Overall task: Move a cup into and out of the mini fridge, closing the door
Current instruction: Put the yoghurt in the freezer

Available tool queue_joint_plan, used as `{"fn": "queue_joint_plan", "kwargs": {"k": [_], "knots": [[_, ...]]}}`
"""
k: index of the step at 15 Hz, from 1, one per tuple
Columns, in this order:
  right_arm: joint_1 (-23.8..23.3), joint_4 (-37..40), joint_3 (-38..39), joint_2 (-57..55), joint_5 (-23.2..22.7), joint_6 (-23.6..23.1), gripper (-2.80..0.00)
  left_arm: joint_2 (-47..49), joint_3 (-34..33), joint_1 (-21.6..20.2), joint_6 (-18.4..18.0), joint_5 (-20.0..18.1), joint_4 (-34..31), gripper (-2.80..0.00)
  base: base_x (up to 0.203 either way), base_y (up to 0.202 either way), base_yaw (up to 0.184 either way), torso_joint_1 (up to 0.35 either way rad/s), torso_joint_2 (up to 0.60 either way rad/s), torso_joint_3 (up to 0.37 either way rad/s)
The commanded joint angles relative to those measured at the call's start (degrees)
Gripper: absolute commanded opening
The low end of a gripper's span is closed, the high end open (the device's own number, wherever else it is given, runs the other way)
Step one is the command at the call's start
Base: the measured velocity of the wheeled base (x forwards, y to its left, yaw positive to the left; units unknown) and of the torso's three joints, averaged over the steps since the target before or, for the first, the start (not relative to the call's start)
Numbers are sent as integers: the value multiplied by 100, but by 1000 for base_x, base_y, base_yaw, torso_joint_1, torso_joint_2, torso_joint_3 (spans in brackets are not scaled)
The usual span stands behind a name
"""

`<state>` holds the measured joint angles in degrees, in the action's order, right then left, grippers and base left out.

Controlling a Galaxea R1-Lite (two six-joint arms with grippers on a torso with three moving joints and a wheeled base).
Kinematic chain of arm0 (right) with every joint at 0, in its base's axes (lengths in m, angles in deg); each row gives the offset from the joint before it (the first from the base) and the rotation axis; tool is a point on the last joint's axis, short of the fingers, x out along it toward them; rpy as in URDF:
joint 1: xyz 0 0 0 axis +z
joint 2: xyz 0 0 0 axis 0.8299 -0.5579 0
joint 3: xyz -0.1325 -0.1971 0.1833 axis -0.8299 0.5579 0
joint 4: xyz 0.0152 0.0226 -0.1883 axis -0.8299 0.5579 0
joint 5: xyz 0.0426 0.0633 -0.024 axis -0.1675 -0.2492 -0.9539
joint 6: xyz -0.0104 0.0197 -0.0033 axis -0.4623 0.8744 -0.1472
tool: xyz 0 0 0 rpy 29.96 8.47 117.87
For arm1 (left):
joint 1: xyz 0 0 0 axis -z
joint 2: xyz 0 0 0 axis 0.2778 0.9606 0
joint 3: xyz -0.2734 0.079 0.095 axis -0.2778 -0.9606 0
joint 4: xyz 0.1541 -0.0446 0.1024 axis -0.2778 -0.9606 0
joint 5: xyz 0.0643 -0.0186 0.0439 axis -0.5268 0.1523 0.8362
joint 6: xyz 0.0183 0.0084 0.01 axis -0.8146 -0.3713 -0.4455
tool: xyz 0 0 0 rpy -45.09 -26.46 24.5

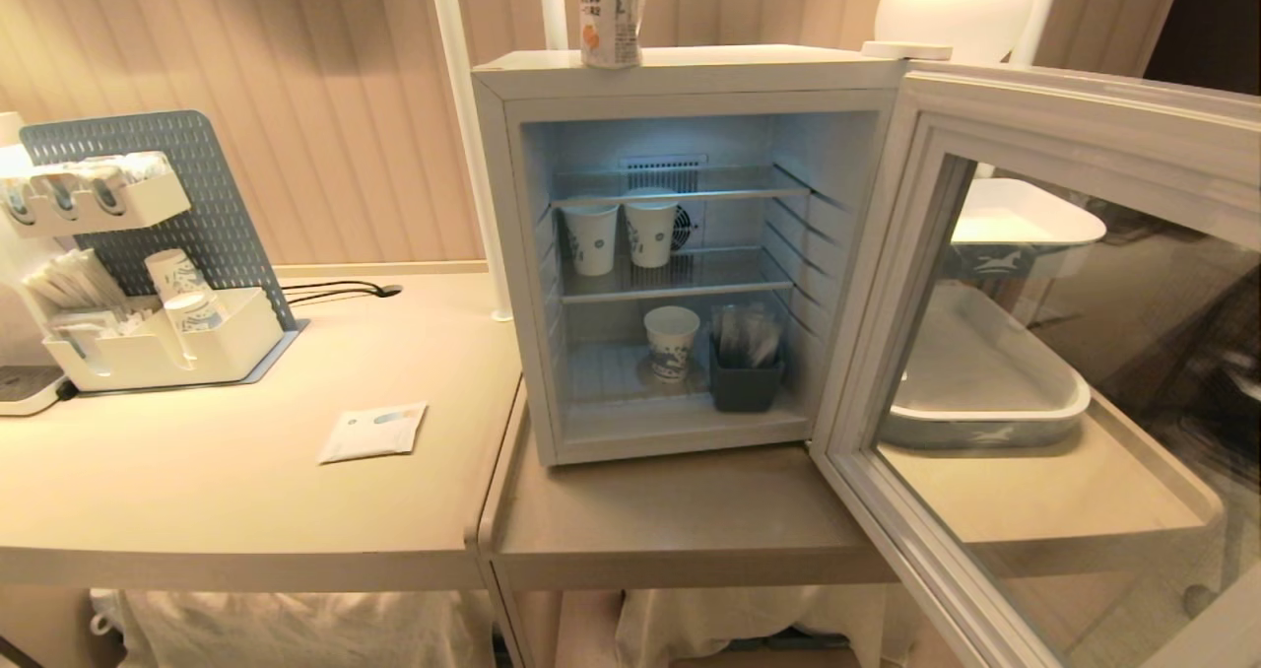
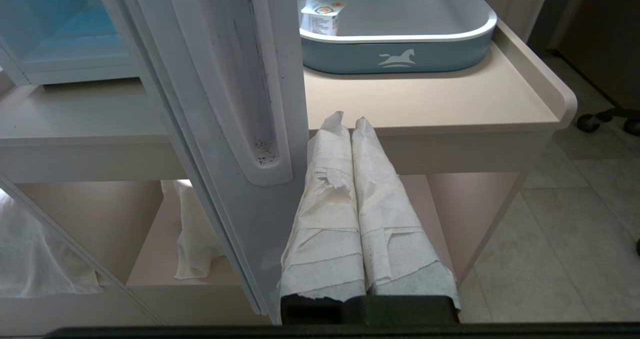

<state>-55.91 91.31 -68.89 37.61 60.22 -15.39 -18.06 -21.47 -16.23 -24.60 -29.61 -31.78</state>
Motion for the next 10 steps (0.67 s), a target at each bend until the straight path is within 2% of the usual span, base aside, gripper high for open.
{"fn": "queue_joint_plan", "kwargs": {"k": [1,2,3,7,10], "knots": [[0,9,-1,-11,-2,-2,-280,-23,-624,-6,-211,-405,566,-280,0,0,0,0,0,0],[-1,20,-2,-13,-2,-2,-280,-29,-627,-7,-523,-611,623,-280,0,0,0,0,0,0],[1,31,-9,-4,-2,-2,-280,-31,-624,-7,-554,-665,656,-280,0,0,0,0,0,0],[-1,31,-9,-13,-2,-2,-280,-31,-624,-7,-362,-624,663,-280,-14,0,0,0,1,-1],[-1,31,-9,-13,-2,-2,-280,-31,-624,-7,-311,-597,673,-280,-174,0,1,3,2,-4]]}}
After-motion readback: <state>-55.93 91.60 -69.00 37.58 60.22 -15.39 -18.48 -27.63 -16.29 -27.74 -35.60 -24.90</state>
